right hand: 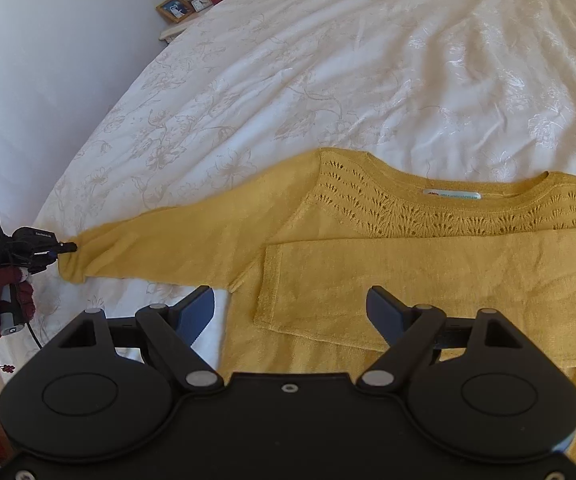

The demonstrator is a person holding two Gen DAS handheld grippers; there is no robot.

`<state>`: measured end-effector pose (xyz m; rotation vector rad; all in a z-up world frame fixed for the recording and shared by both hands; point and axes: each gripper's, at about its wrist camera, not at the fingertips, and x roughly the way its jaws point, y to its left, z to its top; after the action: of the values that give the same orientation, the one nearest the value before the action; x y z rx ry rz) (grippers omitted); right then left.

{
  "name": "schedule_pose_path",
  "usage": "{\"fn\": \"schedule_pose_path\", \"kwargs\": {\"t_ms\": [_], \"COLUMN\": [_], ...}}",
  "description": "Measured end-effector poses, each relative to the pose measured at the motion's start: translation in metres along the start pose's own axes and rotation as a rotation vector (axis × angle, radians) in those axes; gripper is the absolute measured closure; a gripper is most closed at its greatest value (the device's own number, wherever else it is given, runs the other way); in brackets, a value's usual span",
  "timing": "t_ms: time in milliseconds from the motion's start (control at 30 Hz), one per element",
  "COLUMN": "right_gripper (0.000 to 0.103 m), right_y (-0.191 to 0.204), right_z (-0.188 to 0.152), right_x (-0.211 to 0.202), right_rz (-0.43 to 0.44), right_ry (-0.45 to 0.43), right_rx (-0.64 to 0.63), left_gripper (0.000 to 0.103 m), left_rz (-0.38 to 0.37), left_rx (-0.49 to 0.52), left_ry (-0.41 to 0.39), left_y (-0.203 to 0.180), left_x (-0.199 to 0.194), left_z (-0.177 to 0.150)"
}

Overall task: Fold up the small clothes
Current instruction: 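Move the left tool to the other sleeve cuff and close on it, then lift the sleeve over the sweater front and open the left tool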

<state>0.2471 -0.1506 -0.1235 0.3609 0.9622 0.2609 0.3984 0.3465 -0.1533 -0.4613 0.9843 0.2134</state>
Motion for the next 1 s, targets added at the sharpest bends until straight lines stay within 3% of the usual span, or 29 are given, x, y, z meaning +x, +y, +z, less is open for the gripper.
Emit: {"fn": "schedule_pose_path", "kwargs": {"t_ms": [233, 433, 600, 800, 1000], "right_gripper": [0.019, 0.019, 0.019, 0.019, 0.019], "right_y": [-0.007, -0.016, -0.036, -0.078, -0.122], "right_z": [-0.02, -0.033, -0.043, -0.053, -0.062], "right_x": [-0.011, -0.021, -0.039, -0.07, -0.095], "right_rz": [0.021, 0.07, 0.105, 0.092, 0.064], "right_ry": [-0.013, -0.023, -0.049, -0.089, -0.114], "right_rx": [0.02, 0.013, 0.018, 0.055, 0.113], "left_gripper": [0.097, 0.097, 0.097, 0.097, 0.097], "left_rz": [-0.188, -0.35, -0.465, -0.604, -0.683], "left_rx": [0.071, 0.163, 0.238, 0.358, 0.428], "left_ry": [-0.082, -0.158, -0.179, -0.143, -0.032], "left_y": [-0.066, -0.145, -0.223, -0.326, -0.413], "left_x": [-0.072, -0.136, -0.17, -0.173, -0.133], "left_z": [0.004, -0.001, -0.024, -0.081, -0.157]}}
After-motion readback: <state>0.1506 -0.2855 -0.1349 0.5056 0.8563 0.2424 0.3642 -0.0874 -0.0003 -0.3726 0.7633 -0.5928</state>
